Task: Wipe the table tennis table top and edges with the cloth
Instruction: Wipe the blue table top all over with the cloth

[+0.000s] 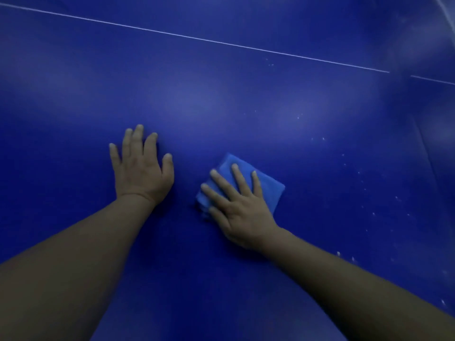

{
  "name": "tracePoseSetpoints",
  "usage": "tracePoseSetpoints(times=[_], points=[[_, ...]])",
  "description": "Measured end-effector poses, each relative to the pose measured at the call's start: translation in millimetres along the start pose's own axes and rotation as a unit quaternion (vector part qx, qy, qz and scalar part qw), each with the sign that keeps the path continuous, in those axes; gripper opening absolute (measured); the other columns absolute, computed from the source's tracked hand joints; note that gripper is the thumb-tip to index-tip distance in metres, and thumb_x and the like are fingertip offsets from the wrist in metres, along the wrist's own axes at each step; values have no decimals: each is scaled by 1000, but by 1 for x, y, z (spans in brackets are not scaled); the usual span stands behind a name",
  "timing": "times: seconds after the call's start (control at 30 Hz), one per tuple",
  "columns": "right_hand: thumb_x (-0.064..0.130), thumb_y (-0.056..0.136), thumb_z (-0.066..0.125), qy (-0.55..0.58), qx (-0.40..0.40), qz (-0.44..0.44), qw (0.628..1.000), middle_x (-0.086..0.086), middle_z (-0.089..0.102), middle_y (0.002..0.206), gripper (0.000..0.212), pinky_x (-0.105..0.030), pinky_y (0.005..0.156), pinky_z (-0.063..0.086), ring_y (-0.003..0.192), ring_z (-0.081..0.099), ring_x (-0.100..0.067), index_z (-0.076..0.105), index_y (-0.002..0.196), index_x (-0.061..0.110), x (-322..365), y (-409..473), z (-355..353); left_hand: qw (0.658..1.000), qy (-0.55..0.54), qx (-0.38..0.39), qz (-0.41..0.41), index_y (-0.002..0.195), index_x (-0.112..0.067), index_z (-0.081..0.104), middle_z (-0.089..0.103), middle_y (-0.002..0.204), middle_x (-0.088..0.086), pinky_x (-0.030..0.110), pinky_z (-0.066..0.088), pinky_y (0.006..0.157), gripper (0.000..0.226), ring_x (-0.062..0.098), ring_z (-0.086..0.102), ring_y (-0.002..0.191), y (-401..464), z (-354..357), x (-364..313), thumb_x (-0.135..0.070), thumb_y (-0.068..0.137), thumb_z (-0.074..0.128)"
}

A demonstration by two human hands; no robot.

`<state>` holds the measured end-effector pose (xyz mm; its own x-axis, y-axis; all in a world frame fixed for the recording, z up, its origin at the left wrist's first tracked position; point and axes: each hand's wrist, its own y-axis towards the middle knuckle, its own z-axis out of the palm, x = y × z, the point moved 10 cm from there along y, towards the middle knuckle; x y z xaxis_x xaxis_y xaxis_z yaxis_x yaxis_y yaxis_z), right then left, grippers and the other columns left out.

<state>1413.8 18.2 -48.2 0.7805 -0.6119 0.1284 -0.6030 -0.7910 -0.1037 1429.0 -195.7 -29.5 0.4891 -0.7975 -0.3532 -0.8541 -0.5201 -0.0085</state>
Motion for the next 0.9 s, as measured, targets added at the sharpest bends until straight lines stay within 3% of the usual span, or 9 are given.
tracePoseSetpoints(times=[0.07,0.2,0.27,0.33,0.47,0.6,0.73,0.83,0.9], points=[[55,100,31,-7,-3,-28,1000,5,32,163,55,-68,117,14,152,21,-36,41,152,37,-34,2,-6,1000,12,16,-17,156,-14,30,11,168,8,54,-6,124,62,23,-1,156,6,8,3,-45,101,36],[63,93,11,18,19,303,953,11,11,168,69,-64,120,5,156,2,-27,23,157,42,-199,3,-26,999,22,28,-19,156,-17,29,11,168,6,55,-8,123,64,22,-2,156,6,14,4,-50,101,27],[57,99,15,41,10,385,922,12,3,169,62,-62,121,0,156,-3,-26,18,159,40,-213,5,-30,999,15,29,-22,156,-18,31,13,168,7,55,-8,123,70,22,-1,156,7,13,5,-53,97,22],[53,100,16,12,-2,333,943,8,11,169,61,-65,120,5,155,4,-31,25,158,37,-171,26,-27,999,13,33,-20,156,-18,31,14,168,6,54,-8,123,73,22,-1,156,7,13,5,-57,95,17],[50,100,31,-9,-39,-3,999,0,36,161,55,-70,115,17,150,25,-39,47,149,30,-2,85,-15,1000,-25,1,-15,156,-16,34,16,168,8,54,-8,123,73,21,1,156,6,7,6,-56,97,17],[51,98,24,11,-18,-80,997,3,37,161,59,-66,117,13,150,28,-35,47,149,34,26,155,-21,998,-45,-37,-11,152,-10,39,22,165,14,53,-7,123,70,26,8,155,7,0,8,-52,97,25],[55,96,8,-13,-6,141,990,3,26,165,68,-68,116,12,153,19,-36,36,155,34,-129,175,-35,1000,-14,5,-26,153,-14,39,19,167,10,50,-10,124,73,22,2,156,9,10,8,-56,96,19],[50,103,18,10,-21,361,932,8,11,169,57,-67,118,8,155,7,-33,23,159,38,-254,128,-51,1000,-2,9,-25,153,-15,38,18,167,9,50,-10,124,73,21,0,156,9,11,8,-56,96,18],[48,106,23,46,-34,442,895,8,6,169,55,-67,118,3,155,2,-33,19,160,37,-268,110,-52,1000,-2,11,-27,153,-15,38,18,167,9,51,-10,124,73,21,0,156,9,12,9,-56,96,18]])
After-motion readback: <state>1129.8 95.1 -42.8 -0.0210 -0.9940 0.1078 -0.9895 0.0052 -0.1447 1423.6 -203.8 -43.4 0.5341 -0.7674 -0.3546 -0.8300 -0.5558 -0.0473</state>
